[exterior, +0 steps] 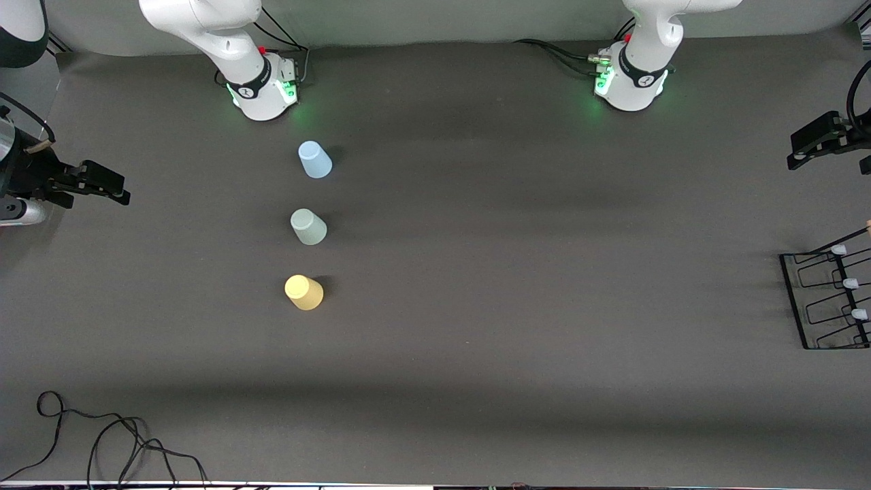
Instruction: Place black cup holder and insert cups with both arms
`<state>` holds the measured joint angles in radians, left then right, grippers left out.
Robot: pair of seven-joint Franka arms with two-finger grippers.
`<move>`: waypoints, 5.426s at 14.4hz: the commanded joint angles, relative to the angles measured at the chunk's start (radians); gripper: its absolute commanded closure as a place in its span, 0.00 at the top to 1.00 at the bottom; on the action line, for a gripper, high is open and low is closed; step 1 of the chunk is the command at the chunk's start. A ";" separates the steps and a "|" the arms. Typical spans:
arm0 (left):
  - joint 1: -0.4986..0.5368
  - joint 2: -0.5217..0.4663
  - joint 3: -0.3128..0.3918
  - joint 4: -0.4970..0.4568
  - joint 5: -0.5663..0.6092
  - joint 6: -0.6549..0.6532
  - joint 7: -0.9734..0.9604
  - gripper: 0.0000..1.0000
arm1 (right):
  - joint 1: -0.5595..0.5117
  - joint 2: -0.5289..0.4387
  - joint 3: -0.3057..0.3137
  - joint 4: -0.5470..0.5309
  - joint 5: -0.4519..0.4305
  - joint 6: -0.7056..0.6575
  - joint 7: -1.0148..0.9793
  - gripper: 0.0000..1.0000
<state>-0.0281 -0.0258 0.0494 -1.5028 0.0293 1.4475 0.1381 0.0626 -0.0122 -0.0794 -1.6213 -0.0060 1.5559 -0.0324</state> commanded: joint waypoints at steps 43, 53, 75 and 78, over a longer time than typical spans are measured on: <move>0.514 0.532 -0.009 0.036 0.081 0.508 0.239 0.70 | 0.008 0.008 0.000 0.017 -0.008 -0.028 0.023 1.00; 0.501 0.604 -0.013 0.036 0.078 0.568 0.273 0.22 | 0.008 0.008 -0.003 0.017 -0.008 -0.028 0.020 1.00; -0.123 0.311 -0.048 -0.091 -0.086 0.143 -0.210 0.00 | 0.006 0.008 -0.007 0.018 -0.009 -0.030 0.025 1.00; -0.258 0.325 -0.054 -0.079 -0.115 0.171 -0.383 0.00 | 0.006 0.006 -0.007 0.020 -0.009 -0.034 0.023 1.00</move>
<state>-0.2097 0.3245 -0.0197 -1.5646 -0.0597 1.6095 -0.1459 0.0625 -0.0110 -0.0830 -1.6219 -0.0060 1.5440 -0.0318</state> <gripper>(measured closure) 0.837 0.000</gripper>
